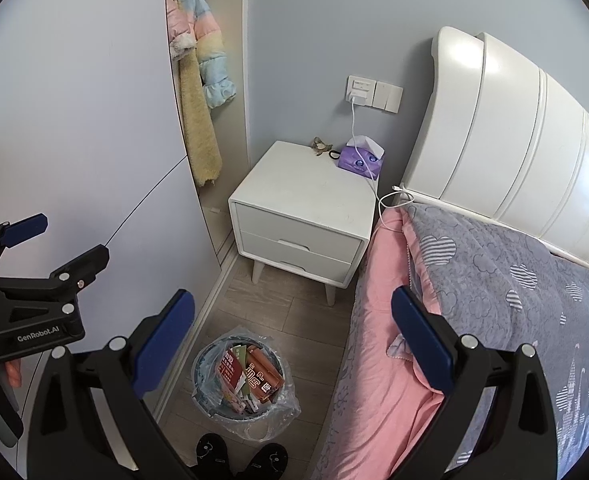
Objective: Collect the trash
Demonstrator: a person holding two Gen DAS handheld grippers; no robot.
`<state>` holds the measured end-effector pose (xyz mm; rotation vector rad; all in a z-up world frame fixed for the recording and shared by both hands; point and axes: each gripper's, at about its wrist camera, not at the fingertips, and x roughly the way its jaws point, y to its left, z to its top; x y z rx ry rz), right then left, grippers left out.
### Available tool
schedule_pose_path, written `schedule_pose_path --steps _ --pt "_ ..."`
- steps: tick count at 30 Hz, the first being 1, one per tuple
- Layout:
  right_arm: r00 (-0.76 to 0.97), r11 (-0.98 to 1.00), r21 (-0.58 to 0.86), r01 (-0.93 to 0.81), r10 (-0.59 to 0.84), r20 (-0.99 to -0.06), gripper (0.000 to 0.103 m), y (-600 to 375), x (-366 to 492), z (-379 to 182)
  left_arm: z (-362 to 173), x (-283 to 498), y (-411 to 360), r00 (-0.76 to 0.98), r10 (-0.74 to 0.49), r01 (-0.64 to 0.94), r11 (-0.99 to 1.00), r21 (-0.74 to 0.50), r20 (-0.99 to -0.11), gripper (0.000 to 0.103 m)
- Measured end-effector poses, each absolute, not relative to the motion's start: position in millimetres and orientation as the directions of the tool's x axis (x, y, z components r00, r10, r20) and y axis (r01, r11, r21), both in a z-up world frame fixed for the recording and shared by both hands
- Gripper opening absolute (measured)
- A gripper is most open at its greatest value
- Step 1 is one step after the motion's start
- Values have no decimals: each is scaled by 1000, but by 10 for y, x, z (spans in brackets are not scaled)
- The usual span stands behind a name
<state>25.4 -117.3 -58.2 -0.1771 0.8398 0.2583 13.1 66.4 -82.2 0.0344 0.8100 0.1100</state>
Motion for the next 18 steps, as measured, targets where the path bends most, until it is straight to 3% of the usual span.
schedule_pose_path --steps 18 --pt "636 957 -44 -287 156 -756 96 -1126 270 -601 -818 138 711 680 114 -94 993 69 -724 97"
